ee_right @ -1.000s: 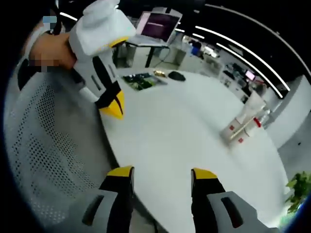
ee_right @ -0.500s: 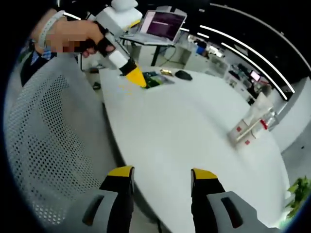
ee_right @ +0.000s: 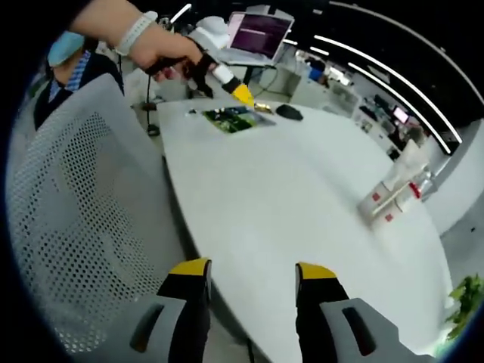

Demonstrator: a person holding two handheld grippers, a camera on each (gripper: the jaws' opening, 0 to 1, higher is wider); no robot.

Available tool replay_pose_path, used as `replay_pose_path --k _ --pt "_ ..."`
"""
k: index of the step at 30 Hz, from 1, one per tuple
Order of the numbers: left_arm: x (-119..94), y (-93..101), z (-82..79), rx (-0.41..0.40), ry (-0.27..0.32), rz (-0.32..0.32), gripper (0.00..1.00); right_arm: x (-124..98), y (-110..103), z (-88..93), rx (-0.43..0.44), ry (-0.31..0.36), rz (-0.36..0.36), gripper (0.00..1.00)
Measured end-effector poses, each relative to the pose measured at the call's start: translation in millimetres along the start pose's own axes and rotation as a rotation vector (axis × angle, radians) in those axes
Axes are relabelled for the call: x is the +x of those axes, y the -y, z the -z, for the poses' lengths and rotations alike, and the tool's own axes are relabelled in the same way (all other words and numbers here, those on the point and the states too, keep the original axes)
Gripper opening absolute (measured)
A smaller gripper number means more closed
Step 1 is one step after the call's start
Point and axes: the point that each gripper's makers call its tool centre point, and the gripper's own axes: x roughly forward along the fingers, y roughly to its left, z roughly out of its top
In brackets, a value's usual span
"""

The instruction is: Arrange the skincare products in the storage area until every visible bottle or jar stands upright without overlapping.

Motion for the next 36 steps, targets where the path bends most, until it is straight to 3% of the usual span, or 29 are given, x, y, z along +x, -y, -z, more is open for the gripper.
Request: replay_pose_path --k 6,8,9,11,12,13,14,16,22,23,24,25,27,30,32,34,36 --pt "30 9.2 13.7 0.148 -0.088 -0.034 0.99 0 2 2.7 0.010 -0.008 0.004 0.43" --pt "34 8.3 21.6 0.160 -0.128 -0.050 0.99 0 1 3.8 0.005 -0.014 -0.006 0.41" --pt "34 5.1 18.6 0.197 -0.115 -0.064 0.99 1 0 4.4 -0.001 -0.017 -0.009 0.40" --pt "34 8.0 19.3 0.187 -0.115 -0.057 0.98 1 -1 4.9 0.002 -0.020 -0.015 0.41" --pt "32 6.9 22.8 0.213 -0.135 -0.067 0.96 1 -1 5.4 0.004 -0.021 -0.015 0.41" --pt "27 0.9 22.8 0.288 -0.154 -0.073 0.94 1 -1 5.7 0.007 -0.021 -0.016 0.41" --pt "26 4.1 19.0 0.217 -0.121 -0.071 0.92 1 -2 6.3 0.011 -0.021 -0.021 0.41" --pt "32 0.1 16.4 0.210 -0.114 -0.074 0.90 1 -2 7.7 0.011 -0.023 -0.027 0.41" --pt "32 11.2 16.1 0.222 -0.089 -0.060 0.62 0 -2 8.2 0.017 -0.023 -0.027 0.37" --pt "28 12.3 22.4 0.193 -0.121 -0.066 0.55 1 -2 8.6 0.016 -0.021 -0.030 0.37" --pt "33 16.2 19.4 0.253 -0.098 -0.040 0.54 2 -3 10.0 0.015 -0.029 -0.031 0.37" --pt "33 16.8 22.2 0.210 -0.106 -0.054 0.53 2 -3 10.3 0.017 -0.030 -0.031 0.37" --pt "34 18.5 21.5 0.224 -0.104 -0.046 0.50 2 -3 9.4 0.025 -0.025 -0.032 0.37" --pt "30 33.3 19.8 0.288 -0.113 0.016 0.34 1 -2 10.1 0.022 -0.029 -0.029 0.37" --pt "29 35.7 20.0 0.264 -0.121 -0.002 0.30 0 -1 10.7 0.022 -0.031 -0.025 0.37" --pt "25 44.5 24.1 0.299 -0.134 0.044 0.17 0 -1 11.7 0.021 -0.036 -0.025 0.37" --pt "23 50.5 27.0 0.259 -0.139 0.078 0.15 0 -1 11.3 0.019 -0.034 -0.021 0.36"
